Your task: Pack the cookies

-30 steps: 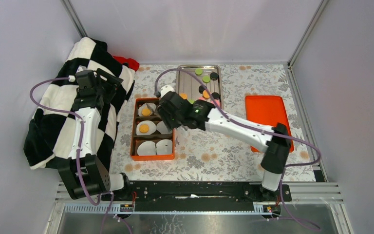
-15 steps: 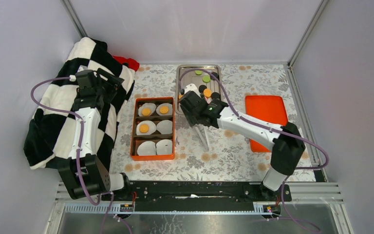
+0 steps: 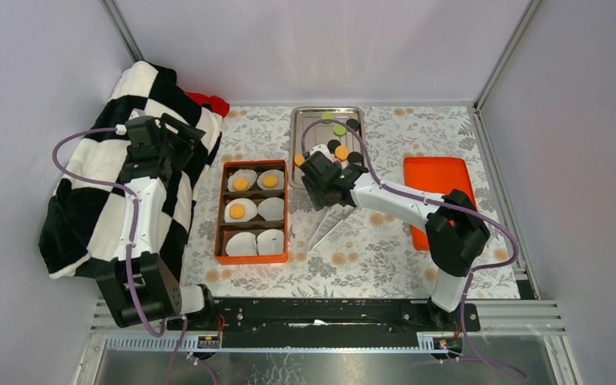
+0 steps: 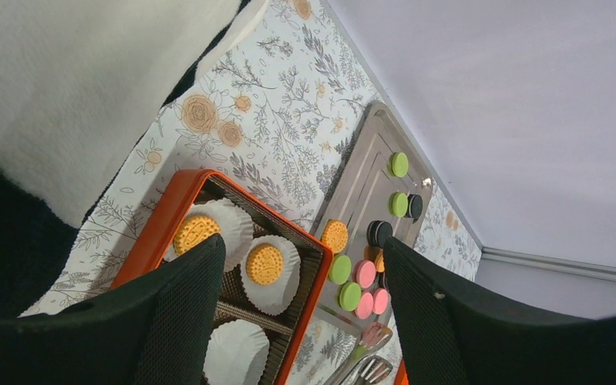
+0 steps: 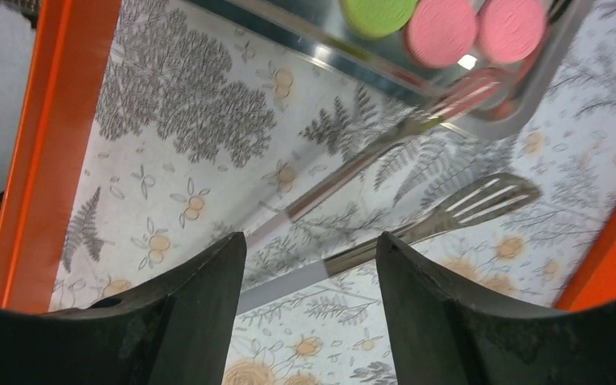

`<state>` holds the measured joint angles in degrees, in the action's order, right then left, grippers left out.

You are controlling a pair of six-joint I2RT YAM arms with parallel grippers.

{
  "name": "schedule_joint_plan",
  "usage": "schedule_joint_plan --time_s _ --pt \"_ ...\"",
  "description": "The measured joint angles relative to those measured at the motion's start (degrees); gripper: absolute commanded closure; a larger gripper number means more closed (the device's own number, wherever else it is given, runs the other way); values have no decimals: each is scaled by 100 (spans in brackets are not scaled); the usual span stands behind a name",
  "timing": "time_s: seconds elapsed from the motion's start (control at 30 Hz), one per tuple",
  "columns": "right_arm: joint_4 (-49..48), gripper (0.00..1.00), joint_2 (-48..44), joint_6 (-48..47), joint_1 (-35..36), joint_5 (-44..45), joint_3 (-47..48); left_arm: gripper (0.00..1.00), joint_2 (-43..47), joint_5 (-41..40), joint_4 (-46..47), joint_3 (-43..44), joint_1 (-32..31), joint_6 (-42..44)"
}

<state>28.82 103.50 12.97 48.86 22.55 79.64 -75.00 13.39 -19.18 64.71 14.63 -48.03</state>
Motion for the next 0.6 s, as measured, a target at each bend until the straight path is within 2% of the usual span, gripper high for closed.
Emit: schedule_joint_plan --time_s 0.27,0.6 --pt "-133 34 -70 669 26 -844 -850 23 -94 68 98 -101 -66 -2" --pt "-131 40 -424 1272 164 -1123 -1655 23 -177 90 256 -365 -234 -2"
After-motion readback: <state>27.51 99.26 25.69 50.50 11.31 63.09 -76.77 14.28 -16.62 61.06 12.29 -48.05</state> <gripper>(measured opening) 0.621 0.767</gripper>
